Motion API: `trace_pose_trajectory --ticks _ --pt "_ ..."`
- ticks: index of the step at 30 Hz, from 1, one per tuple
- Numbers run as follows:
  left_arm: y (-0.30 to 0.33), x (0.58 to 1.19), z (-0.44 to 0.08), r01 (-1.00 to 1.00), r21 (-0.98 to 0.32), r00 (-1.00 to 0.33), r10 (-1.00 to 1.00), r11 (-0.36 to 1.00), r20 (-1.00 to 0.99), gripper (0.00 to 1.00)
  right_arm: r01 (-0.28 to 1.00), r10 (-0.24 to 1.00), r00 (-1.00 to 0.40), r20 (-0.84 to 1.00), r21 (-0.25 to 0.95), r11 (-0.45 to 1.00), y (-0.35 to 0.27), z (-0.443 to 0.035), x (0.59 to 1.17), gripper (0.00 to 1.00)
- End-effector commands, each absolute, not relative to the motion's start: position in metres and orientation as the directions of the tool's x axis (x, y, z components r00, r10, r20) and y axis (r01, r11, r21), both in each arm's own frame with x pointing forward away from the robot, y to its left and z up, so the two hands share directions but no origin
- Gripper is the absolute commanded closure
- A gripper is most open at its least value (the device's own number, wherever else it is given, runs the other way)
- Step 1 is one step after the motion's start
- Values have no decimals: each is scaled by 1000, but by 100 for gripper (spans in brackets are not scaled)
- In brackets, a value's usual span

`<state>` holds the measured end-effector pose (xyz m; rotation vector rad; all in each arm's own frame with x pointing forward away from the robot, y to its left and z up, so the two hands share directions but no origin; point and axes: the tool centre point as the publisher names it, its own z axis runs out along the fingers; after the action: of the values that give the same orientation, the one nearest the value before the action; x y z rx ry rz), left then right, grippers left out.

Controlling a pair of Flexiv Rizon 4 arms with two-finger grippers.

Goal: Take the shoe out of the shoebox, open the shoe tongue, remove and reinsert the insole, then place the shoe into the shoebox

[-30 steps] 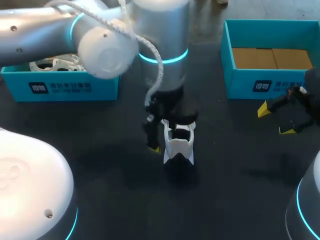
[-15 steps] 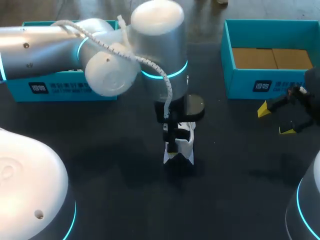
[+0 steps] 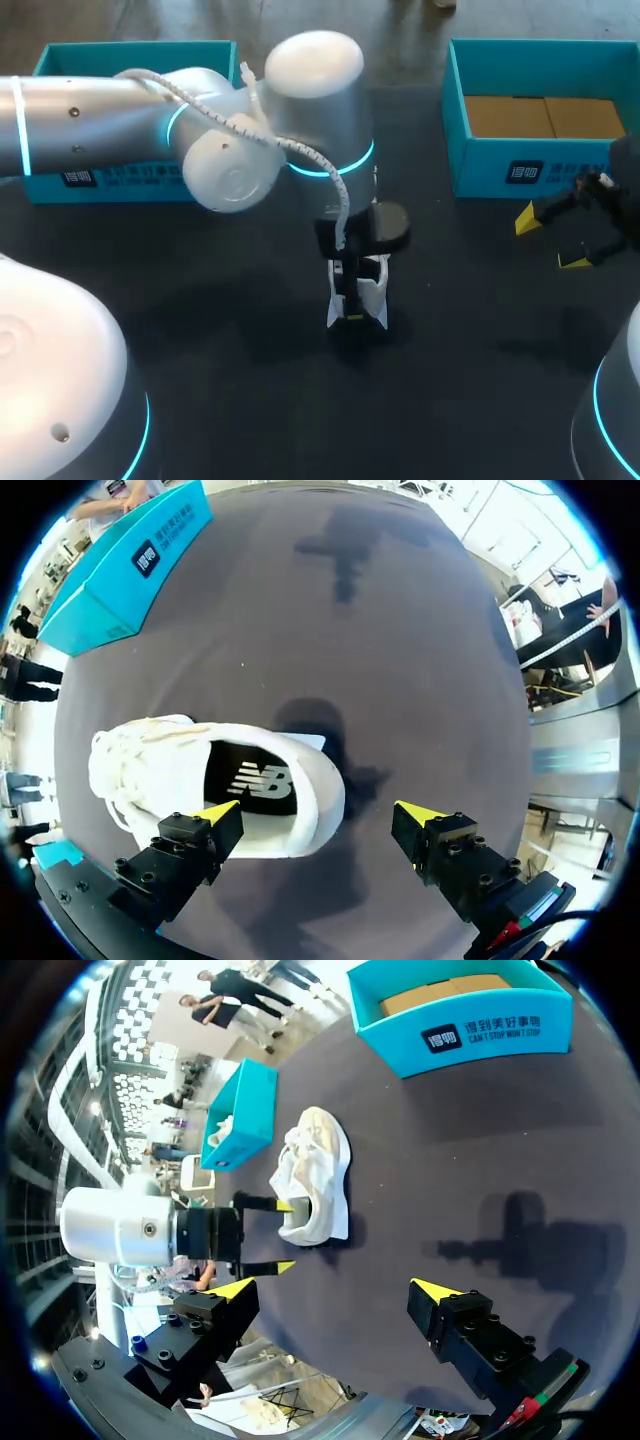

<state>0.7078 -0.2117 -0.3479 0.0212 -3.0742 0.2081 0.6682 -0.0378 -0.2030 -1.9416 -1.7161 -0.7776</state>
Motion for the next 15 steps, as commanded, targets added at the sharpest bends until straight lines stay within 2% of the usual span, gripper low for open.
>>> trace_pose_trajectory --ticks 1,5,8,9,10,11,13,15 --pt "-220 709 -352 -10 -110 -998 -3 994 66 5 989 749 77 659 45 -141 -37 -203 668 0" --pt "-222 702 -359 -7 -98 -997 1 995 79 15 989 749 77 659 45 -141 -37 -203 668 0" --pt "-221 699 -364 -11 -90 -996 -4 996 84 19 989 749 77 659 45 -141 -37 -203 668 0" --pt "-221 699 -366 -11 -88 -996 -3 996 87 24 989 749 77 659 45 -141 -37 -203 668 0" --pt "-221 699 -367 -14 -81 -997 -7 997 83 41 989 749 77 659 45 -141 -37 -203 668 0" --pt "-221 699 -368 -14 -80 -996 -7 997 85 46 989 749 77 659 45 -141 -37 -203 668 0" --pt "-222 700 -369 -17 -74 -996 -11 997 87 53 989 749 77 659 45 -141 -37 -203 668 0" --pt "-222 700 -370 -18 -73 -996 -11 997 91 53 989 749 77 659 45 -141 -37 -203 668 0"
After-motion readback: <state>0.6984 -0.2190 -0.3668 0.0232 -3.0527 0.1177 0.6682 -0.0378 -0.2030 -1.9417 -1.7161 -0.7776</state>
